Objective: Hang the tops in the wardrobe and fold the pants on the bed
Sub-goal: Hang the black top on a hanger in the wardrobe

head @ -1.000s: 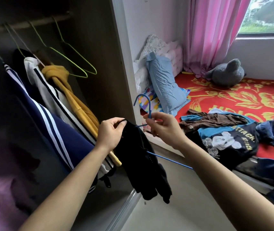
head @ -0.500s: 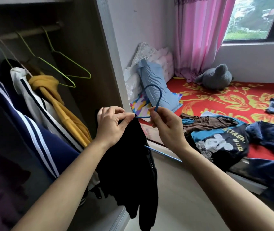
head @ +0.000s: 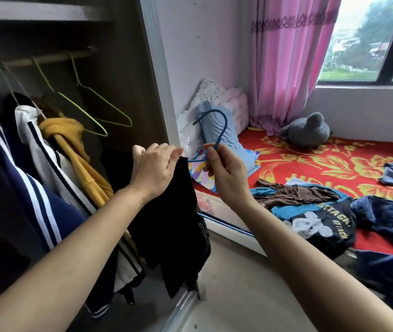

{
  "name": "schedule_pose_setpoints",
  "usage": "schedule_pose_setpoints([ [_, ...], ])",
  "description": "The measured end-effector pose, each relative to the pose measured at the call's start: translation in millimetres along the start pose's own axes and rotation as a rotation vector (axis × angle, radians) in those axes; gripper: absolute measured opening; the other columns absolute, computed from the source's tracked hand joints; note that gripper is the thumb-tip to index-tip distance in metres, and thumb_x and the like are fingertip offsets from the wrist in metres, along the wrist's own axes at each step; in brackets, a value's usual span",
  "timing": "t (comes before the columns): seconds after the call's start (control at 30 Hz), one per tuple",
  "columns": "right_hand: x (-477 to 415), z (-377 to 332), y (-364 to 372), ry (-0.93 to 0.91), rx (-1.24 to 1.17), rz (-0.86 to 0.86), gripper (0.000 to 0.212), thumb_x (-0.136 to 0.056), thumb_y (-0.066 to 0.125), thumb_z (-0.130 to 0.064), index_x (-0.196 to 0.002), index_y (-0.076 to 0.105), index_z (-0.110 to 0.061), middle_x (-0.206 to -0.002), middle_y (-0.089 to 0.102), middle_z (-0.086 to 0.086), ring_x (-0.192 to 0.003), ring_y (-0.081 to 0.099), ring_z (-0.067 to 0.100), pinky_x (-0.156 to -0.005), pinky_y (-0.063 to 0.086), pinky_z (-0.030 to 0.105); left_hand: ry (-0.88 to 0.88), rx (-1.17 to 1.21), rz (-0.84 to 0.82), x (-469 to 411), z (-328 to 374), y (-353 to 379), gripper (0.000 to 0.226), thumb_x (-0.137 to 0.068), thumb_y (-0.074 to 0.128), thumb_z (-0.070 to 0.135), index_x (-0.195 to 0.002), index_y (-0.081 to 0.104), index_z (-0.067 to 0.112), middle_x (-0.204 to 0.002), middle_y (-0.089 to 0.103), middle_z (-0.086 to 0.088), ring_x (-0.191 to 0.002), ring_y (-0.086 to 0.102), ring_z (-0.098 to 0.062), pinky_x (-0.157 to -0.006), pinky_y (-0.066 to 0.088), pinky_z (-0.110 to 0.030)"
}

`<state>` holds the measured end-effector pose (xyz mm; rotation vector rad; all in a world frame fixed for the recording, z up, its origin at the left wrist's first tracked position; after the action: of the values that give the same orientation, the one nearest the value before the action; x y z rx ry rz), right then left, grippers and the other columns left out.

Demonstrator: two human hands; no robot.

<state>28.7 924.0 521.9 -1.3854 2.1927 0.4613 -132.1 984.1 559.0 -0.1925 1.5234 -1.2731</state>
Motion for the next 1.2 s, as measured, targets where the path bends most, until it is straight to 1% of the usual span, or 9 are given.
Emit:
schedule_pose_setpoints([
  [0.1,-2,-6,-3,-0.050,0.074,-0.054,0.021,-0.102,0.057,-0.019,-0.116,0.068,-0.008,-0.091,0.063,0.000,-0.079,0.064,0.011,-0.073,0.048,0.022,-0.030,0.003,0.037,5,-1,-3,0.041,-0.104,0.024,0.047,-0.078,0.048,0.026,-0.080,0.054,0.009,-0.083,0.055,-0.020,-0.084,0.030,-0.044],
  [0.23,25,-33,-36,-0.391,0.497,0.274,0.030,-0.095,0.067,-0.025,-0.121,0.063,-0.012,-0.105,0.052,0.000,-0.090,0.055,0.012,-0.083,0.047,0.027,-0.103,-0.052,0.050,6,-12,-2,0.043,-0.105,0.021,0.046,-0.082,0.049,0.021,-0.082,0.052,0.005,-0.088,0.053,-0.025,-0.081,0.026,-0.042],
  [0.4,47,6,23,-0.312,0.660,-0.292,0.046,-0.098,0.057,-0.044,-0.133,0.056,-0.015,-0.110,0.059,0.000,-0.100,0.058,0.015,-0.089,0.048,0.031,-0.098,-0.083,0.087,1,-6,-4,0.058,-0.100,0.017,0.054,-0.094,0.061,0.017,-0.087,0.055,-0.003,-0.093,0.052,-0.027,-0.079,0.021,-0.040],
  [0.53,49,7,26,-0.368,0.651,-0.239,0.018,-0.095,0.066,-0.021,-0.109,0.070,-0.010,-0.095,0.065,0.005,-0.090,0.062,0.026,-0.079,0.051,0.039,-0.034,-0.109,0.152,-1,4,-10,0.053,-0.101,0.025,0.054,-0.093,0.063,0.019,-0.082,0.044,0.003,-0.088,0.049,-0.028,-0.073,0.016,-0.038],
  [0.67,62,-7,23,-0.508,0.527,-0.198,0.013,-0.097,0.062,-0.023,-0.107,0.064,-0.014,-0.094,0.061,-0.004,-0.086,0.058,0.013,-0.080,0.041,0.013,-0.080,-0.094,0.129,0,-10,-6,0.044,-0.103,0.032,0.049,-0.100,0.064,0.019,-0.085,0.043,0.002,-0.093,0.049,-0.029,-0.075,0.017,-0.038],
  [0.8,62,35,34,-0.108,0.317,-0.498,0.015,-0.095,0.064,-0.037,-0.090,0.051,-0.032,-0.075,0.054,-0.019,-0.069,0.052,0.001,-0.062,0.036,0.015,-0.162,-0.064,0.073,1,-23,-3,0.055,-0.099,0.024,0.055,-0.102,0.063,0.017,-0.088,0.045,0.001,-0.100,0.049,-0.029,-0.079,0.020,-0.041],
  [0.93,69,65,31,-0.148,0.531,-0.688,0.024,-0.092,0.069,-0.037,-0.082,0.056,-0.020,-0.075,0.057,-0.005,-0.069,0.052,0.006,-0.062,0.038,0.028,-0.202,-0.042,0.036,1,-30,-3,0.064,-0.094,0.017,0.061,-0.100,0.062,0.017,-0.090,0.047,0.001,-0.102,0.048,-0.028,-0.082,0.021,-0.042],
  [1.03,63,65,14,-0.201,0.599,-0.597,0.025,-0.097,0.059,-0.042,-0.080,0.050,-0.027,-0.071,0.051,-0.013,-0.065,0.050,0.000,-0.059,0.034,0.019,-0.205,-0.052,0.010,6,-35,2,0.060,-0.096,0.019,0.059,-0.097,0.061,0.016,-0.090,0.048,0.000,-0.101,0.048,-0.027,-0.082,0.021,-0.042],
  [1.2,49,68,-41,0.043,0.313,-0.015,0.022,-0.104,0.050,-0.034,-0.106,0.045,-0.013,-0.049,0.046,-0.008,-0.044,0.038,0.007,-0.052,0.030,0.026,-0.253,0.009,-0.021,10,-55,7,0.052,-0.101,0.026,0.053,-0.096,0.060,0.014,-0.094,0.055,-0.006,-0.103,0.049,-0.026,-0.085,0.023,-0.042],
])
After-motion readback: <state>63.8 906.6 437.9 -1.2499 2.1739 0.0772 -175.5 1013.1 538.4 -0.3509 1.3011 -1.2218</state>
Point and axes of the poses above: each hand's wrist, its own x-axis away from the middle knuckle, its own y-axis out of the palm, z = x × y, the point moved 9 cm from there along -x, towards the middle knuckle
